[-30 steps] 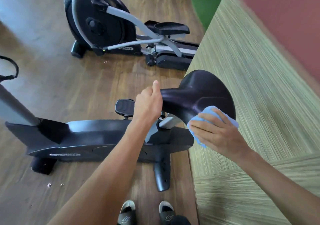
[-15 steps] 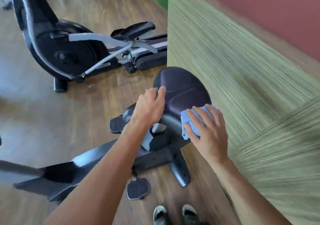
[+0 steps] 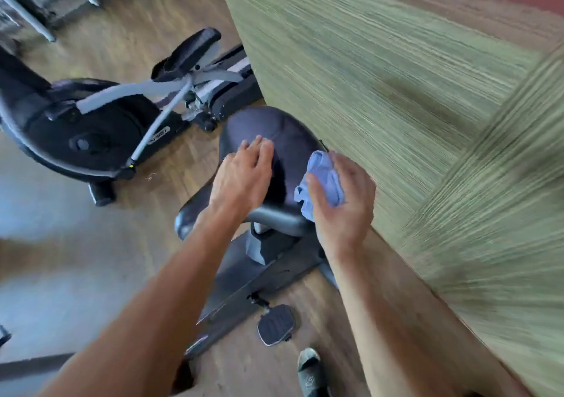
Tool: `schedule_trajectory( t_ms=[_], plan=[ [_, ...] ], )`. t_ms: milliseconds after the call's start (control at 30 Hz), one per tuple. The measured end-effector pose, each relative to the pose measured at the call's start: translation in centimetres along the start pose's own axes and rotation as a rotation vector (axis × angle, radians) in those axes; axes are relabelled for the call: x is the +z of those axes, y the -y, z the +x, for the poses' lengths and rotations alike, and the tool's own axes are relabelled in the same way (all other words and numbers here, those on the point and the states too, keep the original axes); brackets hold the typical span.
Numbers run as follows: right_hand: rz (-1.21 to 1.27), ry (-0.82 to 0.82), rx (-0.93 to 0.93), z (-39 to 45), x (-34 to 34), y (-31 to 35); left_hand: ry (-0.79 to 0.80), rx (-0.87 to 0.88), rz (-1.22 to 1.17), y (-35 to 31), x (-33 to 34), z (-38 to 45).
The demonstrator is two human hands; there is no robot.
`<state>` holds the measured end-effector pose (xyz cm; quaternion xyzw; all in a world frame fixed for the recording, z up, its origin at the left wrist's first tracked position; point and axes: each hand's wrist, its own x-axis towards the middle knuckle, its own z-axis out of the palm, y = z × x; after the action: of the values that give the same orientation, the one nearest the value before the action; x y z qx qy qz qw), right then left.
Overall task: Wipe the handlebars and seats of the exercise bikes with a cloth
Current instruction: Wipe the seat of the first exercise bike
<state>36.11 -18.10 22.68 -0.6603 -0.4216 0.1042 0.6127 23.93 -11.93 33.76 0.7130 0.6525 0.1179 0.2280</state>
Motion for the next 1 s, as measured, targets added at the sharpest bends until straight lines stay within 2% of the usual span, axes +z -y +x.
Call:
schedule_trajectory(
  t_ms=[100,200,333,467,633,767,867,933,1000],
  plan=[
    [-0.002,-0.143,0.12,-4.6,0.8,0.9,-0.061,0.076,0.094,-0.4,1.5,0.3],
    [0.038,-0.271,0.125,-3.5,1.8,1.0,-0.096,0.013,0.103,-1.0,1.8,0.0],
    [-0.01,-0.227,0.101,-0.4,1.6,0.1,-0.087,0.049,0.089,-0.9,2.1,-0.4],
    [-0.038,-0.229,-0.047,-2.7,1.3,-0.3,-0.097,-0.001,0.086,-1.5,2.5,-0.8],
    [-0.105,-0.176,-0.244,-9.0,2.4,-1.8,-0.136,0.061,0.198,-1.9,2.7,-0.4],
    [0.044,-0.23,-0.351,-5.2,2.1,-3.3,-0.186,0.079,0.17,-1.8,3.2,-0.4],
    [0.205,-0.212,-0.234,-0.5,1.2,-3.0,-0.219,0.09,0.145,-1.8,3.8,-0.3],
    [0.236,-0.091,-0.071,2.4,0.9,-3.2,-0.229,0.083,0.126,-1.9,4.2,-0.5],
    [0.2,0.001,-0.014,3.3,0.9,-3.1,-0.238,0.076,0.093,-1.8,4.2,-0.6]
  ],
)
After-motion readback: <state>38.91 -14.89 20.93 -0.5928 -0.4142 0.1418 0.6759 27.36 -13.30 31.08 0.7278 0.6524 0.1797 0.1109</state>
